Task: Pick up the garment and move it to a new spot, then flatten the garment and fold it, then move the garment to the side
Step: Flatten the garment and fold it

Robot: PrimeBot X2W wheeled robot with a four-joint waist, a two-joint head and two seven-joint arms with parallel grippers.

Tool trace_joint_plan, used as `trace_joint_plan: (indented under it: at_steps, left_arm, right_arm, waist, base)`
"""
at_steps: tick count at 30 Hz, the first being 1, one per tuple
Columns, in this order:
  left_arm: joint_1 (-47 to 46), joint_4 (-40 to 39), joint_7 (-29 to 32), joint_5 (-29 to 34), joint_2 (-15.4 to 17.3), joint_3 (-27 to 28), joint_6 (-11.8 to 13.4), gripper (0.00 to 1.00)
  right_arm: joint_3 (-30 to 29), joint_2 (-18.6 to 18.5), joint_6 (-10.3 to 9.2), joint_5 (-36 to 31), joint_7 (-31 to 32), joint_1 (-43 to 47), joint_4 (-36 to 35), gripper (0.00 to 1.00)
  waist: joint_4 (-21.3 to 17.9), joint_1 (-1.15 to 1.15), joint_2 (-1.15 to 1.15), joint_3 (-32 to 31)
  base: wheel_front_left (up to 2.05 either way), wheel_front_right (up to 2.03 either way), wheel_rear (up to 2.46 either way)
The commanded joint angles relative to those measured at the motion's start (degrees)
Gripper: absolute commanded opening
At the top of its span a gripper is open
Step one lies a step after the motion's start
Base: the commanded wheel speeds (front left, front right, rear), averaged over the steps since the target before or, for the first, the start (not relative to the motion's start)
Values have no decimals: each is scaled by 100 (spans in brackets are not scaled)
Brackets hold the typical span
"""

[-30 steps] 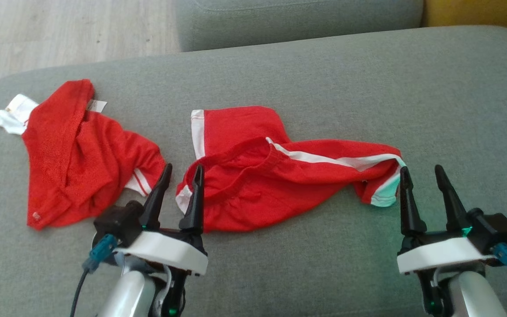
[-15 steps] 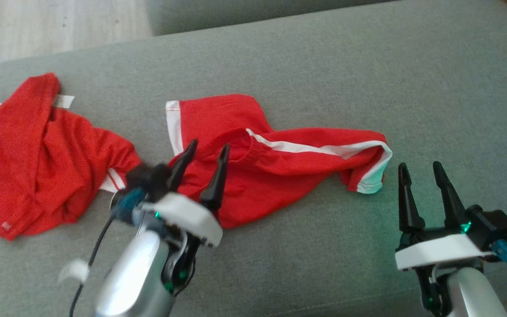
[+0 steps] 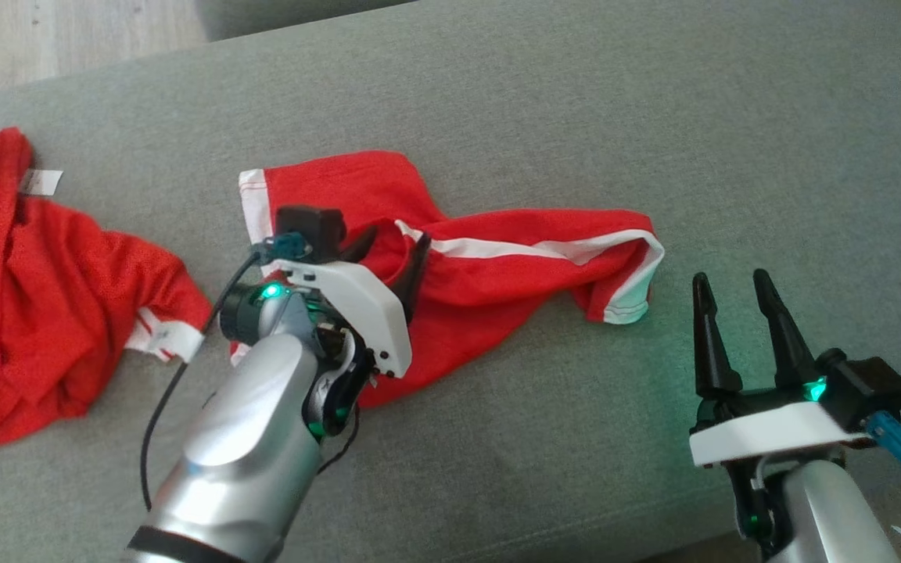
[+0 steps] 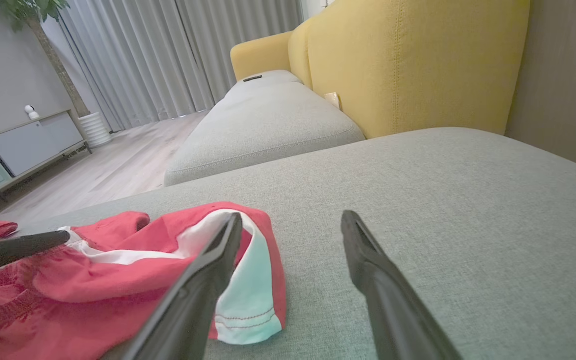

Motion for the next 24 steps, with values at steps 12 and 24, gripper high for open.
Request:
trace_joint_plan:
  at_steps: [12,24]
  left_arm:
    - [-475,299,25,-223,35,-97,149,100]
    - [-632,561,-213,-575,35,-190,284,100]
  right_arm:
    - [179,-32,44,81,-38,-214,-174,100]
    - [218,-32,44,54,-38,-226,-151,100]
  waist:
    - [-123,0,0,-13]
    - [-139,0,0,-10]
  base:
    - [0,0,0]
    - [0,0,0]
